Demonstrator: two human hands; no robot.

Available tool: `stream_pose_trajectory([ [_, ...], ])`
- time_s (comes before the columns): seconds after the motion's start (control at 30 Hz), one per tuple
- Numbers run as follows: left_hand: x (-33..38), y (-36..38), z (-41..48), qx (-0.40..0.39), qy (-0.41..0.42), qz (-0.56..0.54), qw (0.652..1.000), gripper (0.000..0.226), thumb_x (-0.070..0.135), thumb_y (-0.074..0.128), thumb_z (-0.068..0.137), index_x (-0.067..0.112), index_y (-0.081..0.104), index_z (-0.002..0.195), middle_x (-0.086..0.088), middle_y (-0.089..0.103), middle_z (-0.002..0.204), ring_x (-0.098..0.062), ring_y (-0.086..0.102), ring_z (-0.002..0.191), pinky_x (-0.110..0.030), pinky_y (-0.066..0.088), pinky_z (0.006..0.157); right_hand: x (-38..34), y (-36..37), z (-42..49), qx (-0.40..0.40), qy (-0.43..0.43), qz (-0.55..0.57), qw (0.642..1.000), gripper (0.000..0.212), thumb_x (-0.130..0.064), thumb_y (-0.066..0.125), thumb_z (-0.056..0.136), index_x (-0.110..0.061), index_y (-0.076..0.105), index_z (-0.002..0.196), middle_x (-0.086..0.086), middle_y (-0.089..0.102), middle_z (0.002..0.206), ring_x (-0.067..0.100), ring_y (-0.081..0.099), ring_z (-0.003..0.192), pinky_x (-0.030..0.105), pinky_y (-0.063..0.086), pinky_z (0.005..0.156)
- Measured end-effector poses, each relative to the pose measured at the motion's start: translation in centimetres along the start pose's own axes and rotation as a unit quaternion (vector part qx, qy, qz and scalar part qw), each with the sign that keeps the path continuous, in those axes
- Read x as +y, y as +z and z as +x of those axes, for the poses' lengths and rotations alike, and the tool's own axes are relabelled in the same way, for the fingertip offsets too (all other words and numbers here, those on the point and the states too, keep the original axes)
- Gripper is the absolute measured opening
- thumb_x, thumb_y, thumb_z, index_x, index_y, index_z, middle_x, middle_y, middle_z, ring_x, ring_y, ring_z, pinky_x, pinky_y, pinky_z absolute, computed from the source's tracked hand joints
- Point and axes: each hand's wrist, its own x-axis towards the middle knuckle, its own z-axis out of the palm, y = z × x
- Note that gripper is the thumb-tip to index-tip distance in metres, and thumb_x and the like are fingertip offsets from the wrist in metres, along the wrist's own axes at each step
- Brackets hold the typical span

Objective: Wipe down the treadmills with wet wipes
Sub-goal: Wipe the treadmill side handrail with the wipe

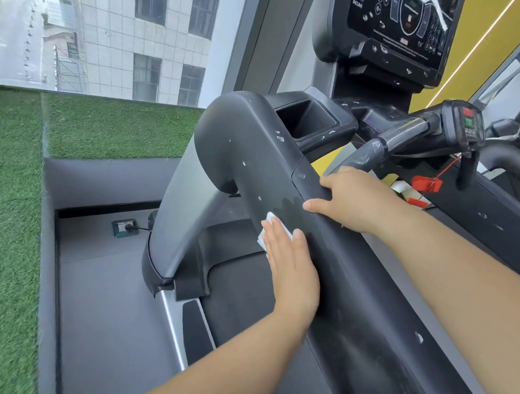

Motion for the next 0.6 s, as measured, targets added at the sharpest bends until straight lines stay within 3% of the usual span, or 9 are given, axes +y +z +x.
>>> stream_pose_trajectory([
  [0.1, 0.3, -0.4, -2.5, -0.036, 0.004, -0.074, 0.997, 0.040, 0.039, 0.007, 0.101, 0.035, -0.006, 0.138, 0.019, -0.023, 0.148, 0.000, -0.021, 0.139, -0.015, -0.009, 0.111, 0.1, -0.1, 0.0, -0.006, -0.007, 0.001, 1.000, 0.048, -0.054, 0.047, 0.093, -0.013, 0.056, 0.116, 0.007, 0.048, 0.118, 0.024, 0.057, 0.094, 0.035, 0.046, 0.081],
  [0.2, 0.6, -0.9, -1.8, -0.047, -0.043, -0.121, 0.991, 0.050, 0.040, 0.009, 0.101, 0.030, -0.007, 0.148, 0.029, -0.015, 0.144, 0.002, -0.019, 0.139, -0.011, -0.007, 0.105, -0.2, -0.2, 0.1, -0.006, -0.008, -0.032, 0.999, 0.048, -0.053, 0.045, 0.094, -0.011, 0.055, 0.115, 0.004, 0.045, 0.104, 0.023, 0.051, 0.093, 0.032, 0.040, 0.072],
  [0.3, 0.8, -1.4, 1.8, -0.056, -0.119, -0.179, 0.975, 0.049, 0.034, 0.012, 0.104, 0.027, 0.003, 0.152, 0.024, -0.010, 0.153, 0.001, -0.014, 0.142, -0.023, -0.002, 0.112, -0.3, -0.2, 0.2, -0.005, -0.005, -0.046, 0.999, 0.050, -0.053, 0.044, 0.095, -0.010, 0.054, 0.117, 0.004, 0.040, 0.101, 0.024, 0.048, 0.095, 0.031, 0.037, 0.070],
  [0.37, 0.9, -1.7, 2.4, -0.055, -0.141, -0.196, 0.969, 0.049, 0.037, 0.013, 0.103, 0.034, 0.002, 0.151, 0.025, -0.009, 0.154, 0.002, -0.011, 0.142, -0.028, -0.001, 0.114, -0.3, -0.1, 0.3, -0.004, -0.004, -0.043, 0.999, 0.049, -0.054, 0.044, 0.094, -0.010, 0.054, 0.114, 0.002, 0.037, 0.098, 0.022, 0.044, 0.089, 0.031, 0.036, 0.070],
  [0.47, 0.2, -1.5, 0.1, -0.069, -0.133, -0.220, 0.964, 0.052, 0.047, 0.016, 0.101, 0.045, -0.009, 0.147, 0.034, -0.014, 0.150, 0.008, -0.012, 0.140, -0.034, -0.002, 0.119, -0.2, -0.1, 0.3, -0.007, -0.002, -0.043, 0.999, 0.049, -0.054, 0.044, 0.094, -0.011, 0.054, 0.113, 0.002, 0.035, 0.098, 0.022, 0.045, 0.087, 0.032, 0.037, 0.069],
  [0.6, 0.0, -1.4, -0.2, -0.072, -0.123, -0.211, 0.967, 0.053, 0.047, 0.016, 0.101, 0.044, -0.009, 0.147, 0.035, -0.015, 0.149, 0.009, -0.012, 0.139, -0.035, -0.002, 0.119, -0.1, -0.1, 0.3, -0.004, -0.005, -0.031, 0.999, 0.050, -0.055, 0.045, 0.094, -0.012, 0.053, 0.117, 0.003, 0.040, 0.102, 0.022, 0.046, 0.090, 0.032, 0.037, 0.070],
])
